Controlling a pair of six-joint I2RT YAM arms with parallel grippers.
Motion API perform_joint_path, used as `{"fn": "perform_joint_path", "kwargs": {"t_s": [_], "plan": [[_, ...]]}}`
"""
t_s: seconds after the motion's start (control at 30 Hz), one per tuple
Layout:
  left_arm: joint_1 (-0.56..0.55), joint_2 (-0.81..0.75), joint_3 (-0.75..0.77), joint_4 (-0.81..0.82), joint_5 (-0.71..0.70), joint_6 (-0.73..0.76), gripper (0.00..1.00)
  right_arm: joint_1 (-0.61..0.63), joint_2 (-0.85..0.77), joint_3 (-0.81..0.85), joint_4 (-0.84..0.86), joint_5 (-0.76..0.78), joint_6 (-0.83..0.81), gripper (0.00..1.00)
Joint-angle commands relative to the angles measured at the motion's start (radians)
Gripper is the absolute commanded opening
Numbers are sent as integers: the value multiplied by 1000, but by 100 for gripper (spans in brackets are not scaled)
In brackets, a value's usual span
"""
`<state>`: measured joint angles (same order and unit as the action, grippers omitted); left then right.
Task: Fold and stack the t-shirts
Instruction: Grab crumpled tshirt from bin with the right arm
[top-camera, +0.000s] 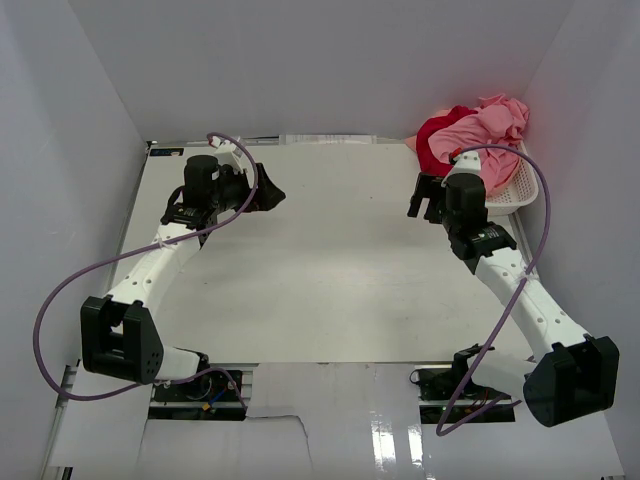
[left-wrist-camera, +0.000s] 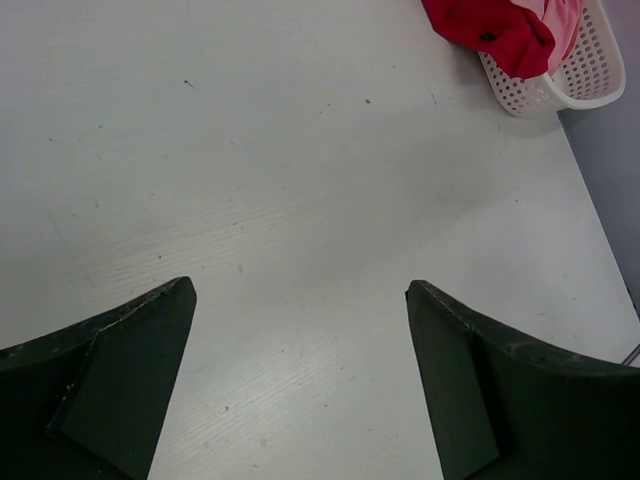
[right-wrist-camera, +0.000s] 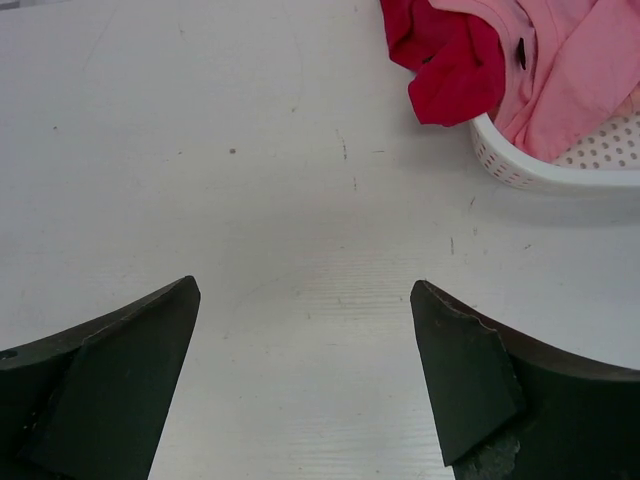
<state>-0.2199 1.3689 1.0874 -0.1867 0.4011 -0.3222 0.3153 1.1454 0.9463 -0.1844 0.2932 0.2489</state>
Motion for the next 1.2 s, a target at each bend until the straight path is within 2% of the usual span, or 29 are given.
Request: {"fn": "perform_joint_path", "kwargs": {"t_s": [0.0, 0.1, 0.17, 0.2, 0.37, 0.43, 0.53, 0.67, 0.9, 1.0, 1.17], "plan": [[-6, -7, 9, 9, 4, -8, 98, -1, 7, 31, 5, 18, -20, 92], [-6, -11, 6, 10, 5, -12, 98, -2, 66, 93, -10, 23, -20, 93], [-6, -11, 8, 10, 4, -12, 98, -2, 166, 169, -83, 76, -2, 93], [-4, -11, 8, 10, 5, -14, 98, -4, 207, 260, -111, 95, 0, 93], [-6, -31, 5, 9, 7, -17, 98, -19, 450, 489, -202, 174, -11, 100], [-4, -36, 3, 10, 2, -17, 98, -28, 548, 593, -214, 213, -19, 93], [-6, -44, 0, 10, -2, -17, 98, -36, 675, 719, -219, 345, -56, 87], [-4, -51, -3, 10, -8, -17, 98, -48, 809, 850, -224, 426, -135, 81], [-4, -41, 0, 10, 1, -21, 98, -88, 956, 960, -222, 420, -171, 76], [-6, -40, 0, 10, -2, -20, 98, -105, 999, 1002, -221, 423, -180, 70], [-6, -39, -1, 9, -4, -17, 98, -124, 1063, 1086, -216, 422, -198, 73]]}}
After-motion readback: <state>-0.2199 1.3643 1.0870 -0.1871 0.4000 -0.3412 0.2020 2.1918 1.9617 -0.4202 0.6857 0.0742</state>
